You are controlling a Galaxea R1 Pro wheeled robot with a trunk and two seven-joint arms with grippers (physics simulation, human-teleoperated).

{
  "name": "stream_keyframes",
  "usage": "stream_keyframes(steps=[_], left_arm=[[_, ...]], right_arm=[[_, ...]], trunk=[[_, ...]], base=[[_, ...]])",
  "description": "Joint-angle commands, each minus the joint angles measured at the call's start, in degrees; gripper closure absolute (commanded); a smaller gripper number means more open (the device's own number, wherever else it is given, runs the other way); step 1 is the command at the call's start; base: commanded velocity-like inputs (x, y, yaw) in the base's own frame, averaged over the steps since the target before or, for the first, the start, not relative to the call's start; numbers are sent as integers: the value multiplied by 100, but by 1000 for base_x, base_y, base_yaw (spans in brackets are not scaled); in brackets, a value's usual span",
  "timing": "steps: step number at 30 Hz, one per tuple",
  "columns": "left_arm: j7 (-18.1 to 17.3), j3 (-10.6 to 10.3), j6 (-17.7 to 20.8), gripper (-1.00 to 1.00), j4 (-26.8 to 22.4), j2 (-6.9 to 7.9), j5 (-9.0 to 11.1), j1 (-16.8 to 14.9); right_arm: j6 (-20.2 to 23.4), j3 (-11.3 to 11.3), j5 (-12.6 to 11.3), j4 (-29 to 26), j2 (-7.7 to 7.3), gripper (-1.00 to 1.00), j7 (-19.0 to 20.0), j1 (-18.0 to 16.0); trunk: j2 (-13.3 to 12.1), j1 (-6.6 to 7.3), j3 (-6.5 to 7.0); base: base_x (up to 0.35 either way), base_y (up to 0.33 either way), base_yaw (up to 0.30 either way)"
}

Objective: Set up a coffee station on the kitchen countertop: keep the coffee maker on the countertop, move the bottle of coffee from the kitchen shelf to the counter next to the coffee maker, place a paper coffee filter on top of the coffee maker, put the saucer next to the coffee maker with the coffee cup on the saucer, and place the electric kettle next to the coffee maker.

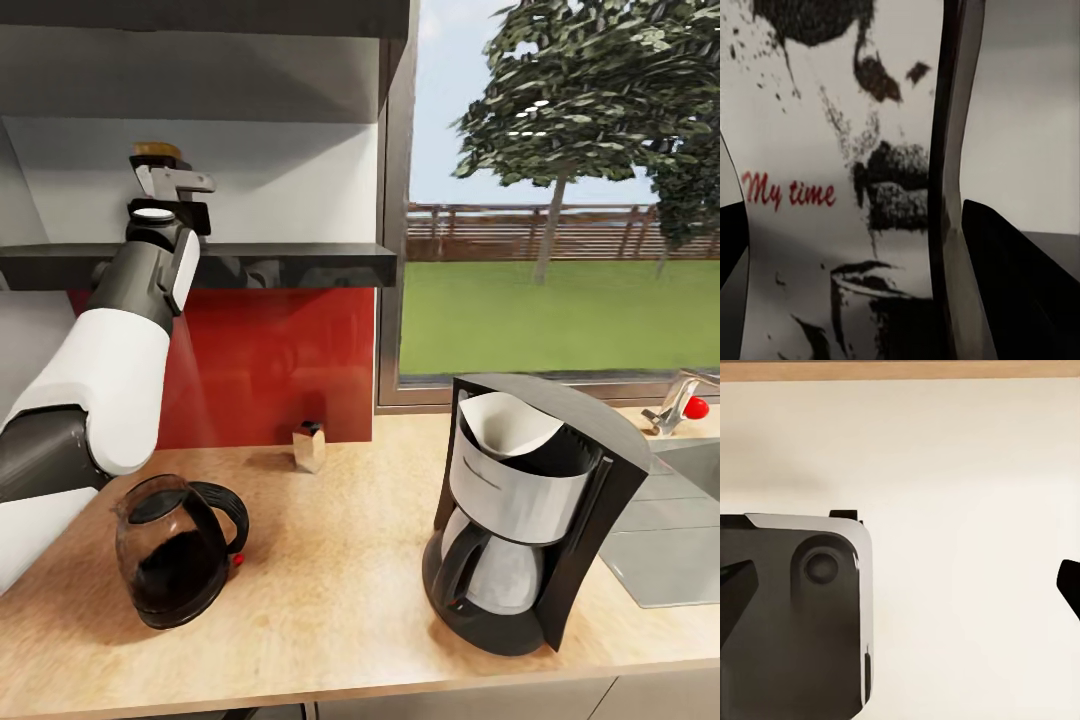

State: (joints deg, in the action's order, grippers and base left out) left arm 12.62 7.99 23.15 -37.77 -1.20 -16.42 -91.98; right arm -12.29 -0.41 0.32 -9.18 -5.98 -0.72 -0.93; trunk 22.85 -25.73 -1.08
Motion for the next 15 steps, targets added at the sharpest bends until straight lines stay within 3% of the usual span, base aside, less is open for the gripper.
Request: stream_keyframes(steps=[1, 6, 15], left_arm=[[-2, 30, 22, 100, 69, -13, 15, -1], [-5, 37, 28, 100, 68, -28, 18, -2], [-5, 4, 31, 100, 68, -36, 16, 1]], right_arm=[[-19, -3, 3, 4, 0, -100, -7, -4], [-19, -3, 3, 4, 0, -100, -7, -4], [-19, -7, 3, -4, 0, -100, -7, -4]], trunk=[[7, -5, -14], [7, -5, -14], [7, -5, -14]], base=[[0, 0, 0], [-74, -46, 0], [-260, -159, 0]])
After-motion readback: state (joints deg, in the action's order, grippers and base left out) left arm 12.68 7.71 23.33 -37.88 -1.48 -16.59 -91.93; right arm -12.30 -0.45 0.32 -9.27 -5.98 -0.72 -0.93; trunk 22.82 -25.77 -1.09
